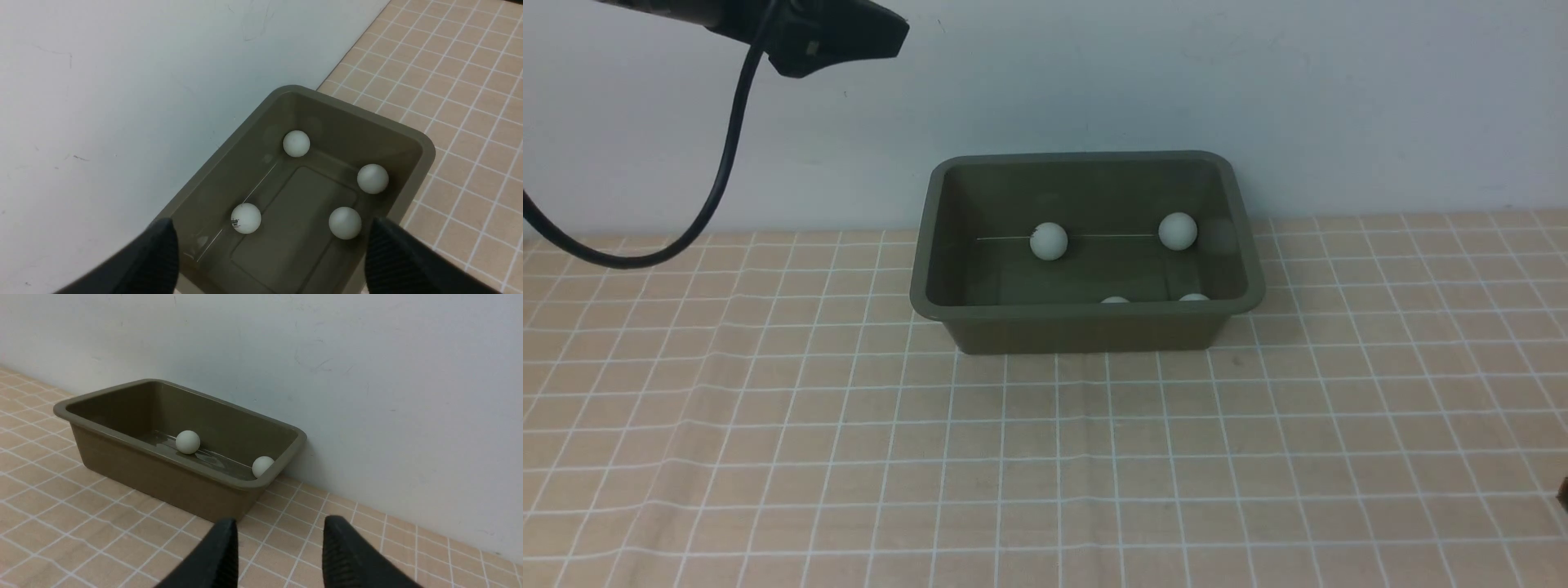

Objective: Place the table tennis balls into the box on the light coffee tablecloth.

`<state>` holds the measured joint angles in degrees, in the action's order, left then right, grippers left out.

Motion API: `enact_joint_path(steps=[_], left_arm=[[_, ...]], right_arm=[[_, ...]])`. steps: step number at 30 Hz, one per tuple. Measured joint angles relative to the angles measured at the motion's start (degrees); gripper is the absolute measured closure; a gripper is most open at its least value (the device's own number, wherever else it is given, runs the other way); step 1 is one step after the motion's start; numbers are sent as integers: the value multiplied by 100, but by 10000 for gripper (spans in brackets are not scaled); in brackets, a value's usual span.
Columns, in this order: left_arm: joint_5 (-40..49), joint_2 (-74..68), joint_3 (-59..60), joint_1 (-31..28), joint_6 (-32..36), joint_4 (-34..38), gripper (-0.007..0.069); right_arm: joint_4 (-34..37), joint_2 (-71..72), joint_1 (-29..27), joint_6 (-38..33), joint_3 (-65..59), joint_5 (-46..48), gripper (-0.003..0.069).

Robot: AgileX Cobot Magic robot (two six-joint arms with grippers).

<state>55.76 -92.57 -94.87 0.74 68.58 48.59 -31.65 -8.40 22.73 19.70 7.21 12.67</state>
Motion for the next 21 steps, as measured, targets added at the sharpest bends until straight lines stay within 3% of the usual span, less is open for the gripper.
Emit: enact_joint_path(steps=[3, 5, 10, 16, 21], left_arm=[[11, 0, 0, 0, 0, 39, 72], [34, 0, 0, 0, 0, 57, 72], [44, 0, 0, 0, 0, 57, 72], [102, 0, 0, 0, 0, 87, 72], [113, 0, 0, 0, 0, 112, 72]], right_arm=[[296, 0, -254, 0, -145, 16, 384], [1287, 0, -853, 0, -207, 220, 384], [2763, 0, -1787, 5, -222, 708, 384], [2796, 228, -2649, 5, -470, 1126, 384], [2713, 777, -2961, 10, -754, 1364, 384]])
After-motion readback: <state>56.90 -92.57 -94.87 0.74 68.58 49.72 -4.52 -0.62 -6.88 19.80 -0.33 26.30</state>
